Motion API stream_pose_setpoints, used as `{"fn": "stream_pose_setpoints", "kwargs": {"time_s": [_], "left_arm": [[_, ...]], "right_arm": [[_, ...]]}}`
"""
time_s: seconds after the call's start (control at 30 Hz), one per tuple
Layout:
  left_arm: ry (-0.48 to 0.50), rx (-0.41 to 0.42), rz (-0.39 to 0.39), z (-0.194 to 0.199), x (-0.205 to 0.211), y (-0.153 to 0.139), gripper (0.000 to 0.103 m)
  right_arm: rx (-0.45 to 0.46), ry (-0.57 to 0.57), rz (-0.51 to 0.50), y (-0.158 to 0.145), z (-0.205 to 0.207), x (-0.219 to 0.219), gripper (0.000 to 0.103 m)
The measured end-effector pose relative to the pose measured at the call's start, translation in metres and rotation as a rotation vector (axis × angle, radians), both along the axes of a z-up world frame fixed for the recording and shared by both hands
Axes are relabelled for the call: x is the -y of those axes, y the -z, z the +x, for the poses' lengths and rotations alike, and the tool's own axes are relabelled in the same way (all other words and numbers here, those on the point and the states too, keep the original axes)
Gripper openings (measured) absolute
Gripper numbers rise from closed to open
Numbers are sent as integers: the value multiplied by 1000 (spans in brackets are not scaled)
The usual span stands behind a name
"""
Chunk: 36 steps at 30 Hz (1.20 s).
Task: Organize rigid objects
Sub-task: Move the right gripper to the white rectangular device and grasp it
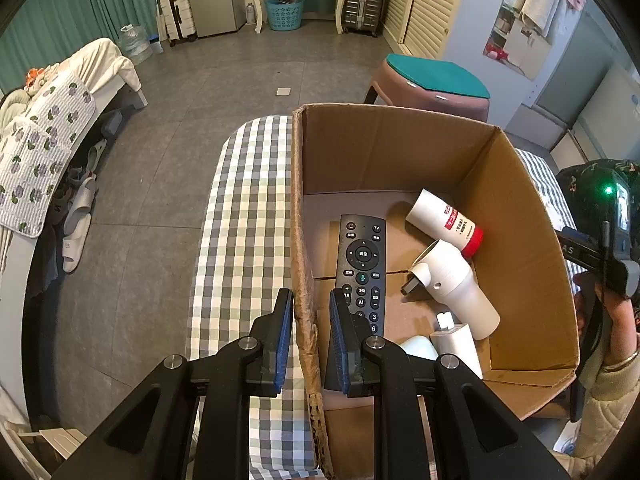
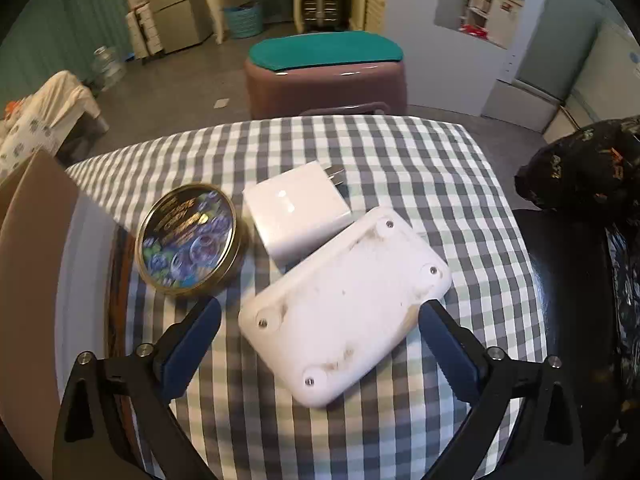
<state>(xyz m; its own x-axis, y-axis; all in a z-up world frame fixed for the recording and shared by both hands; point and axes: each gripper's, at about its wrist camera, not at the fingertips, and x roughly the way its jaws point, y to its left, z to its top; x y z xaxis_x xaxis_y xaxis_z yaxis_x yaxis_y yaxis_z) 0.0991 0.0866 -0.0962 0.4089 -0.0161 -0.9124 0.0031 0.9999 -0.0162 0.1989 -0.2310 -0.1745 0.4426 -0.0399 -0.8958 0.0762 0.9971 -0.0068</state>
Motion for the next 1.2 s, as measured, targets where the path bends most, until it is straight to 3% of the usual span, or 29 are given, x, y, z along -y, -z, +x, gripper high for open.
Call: {"fn": "stream_pose_setpoints", "kwargs": {"time_s": [0.13,0.33,0.6,0.93,1.1,1.2], "left_arm": [[-2,0,-1,0,1,0,19],[0,-1,1,1,2,0,19],[-2,-1,2,2,2,0,19],[-1,0,4,-2,1,-1,19],[1,1,5,-2,1,-1,19],[0,-1,6,-2,2,-1,19]], "right_arm": [[4,-7,-86,10,1,-1,103],[38,-70,-53,14,-12,9,100],[45,-156,28,14,-40,25,86],[61,-185,36,13,-70,43,72],[47,-168,7,14,-68,39,73],[43,-136,24,13,-61,36,79]]}}
